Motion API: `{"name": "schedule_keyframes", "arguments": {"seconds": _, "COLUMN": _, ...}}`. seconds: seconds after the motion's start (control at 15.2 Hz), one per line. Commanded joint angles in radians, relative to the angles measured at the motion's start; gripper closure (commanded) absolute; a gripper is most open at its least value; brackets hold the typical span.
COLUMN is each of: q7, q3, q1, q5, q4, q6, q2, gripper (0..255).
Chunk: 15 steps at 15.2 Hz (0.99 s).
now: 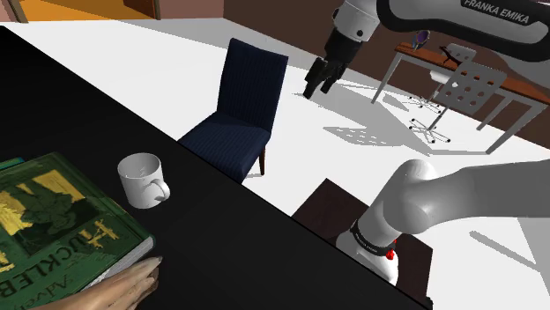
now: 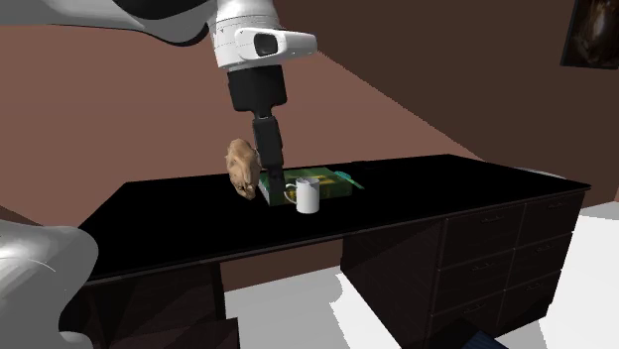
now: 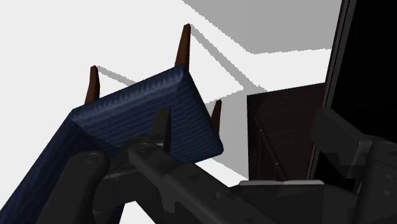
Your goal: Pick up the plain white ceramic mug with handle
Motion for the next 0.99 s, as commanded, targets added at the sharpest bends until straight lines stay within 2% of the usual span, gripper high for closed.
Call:
{"name": "schedule_keyframes", "arguments": {"seconds": 0.0, "q7": 0.000, "q3": 0.000, "q1": 0.000, "q5": 0.000, "q4": 0.000, "q6": 0.000, "q2": 0.000, "gripper": 0}}
{"name": "schedule_keyframes", "arguments": {"seconds": 0.46, "q7": 0.072, "q3": 0.113, "q1": 0.054, "q5": 0.043, "q4": 0.088, "q6": 0.070, "q2": 0.196, "gripper": 0}}
{"name": "schedule_keyframes", "arguments": {"seconds": 0.92, "q7": 0.148, "q3": 0.221, "q1": 0.094, "q5": 0.049, "q4": 0.221, "q6": 0.116, "q2": 0.413, "gripper": 0}}
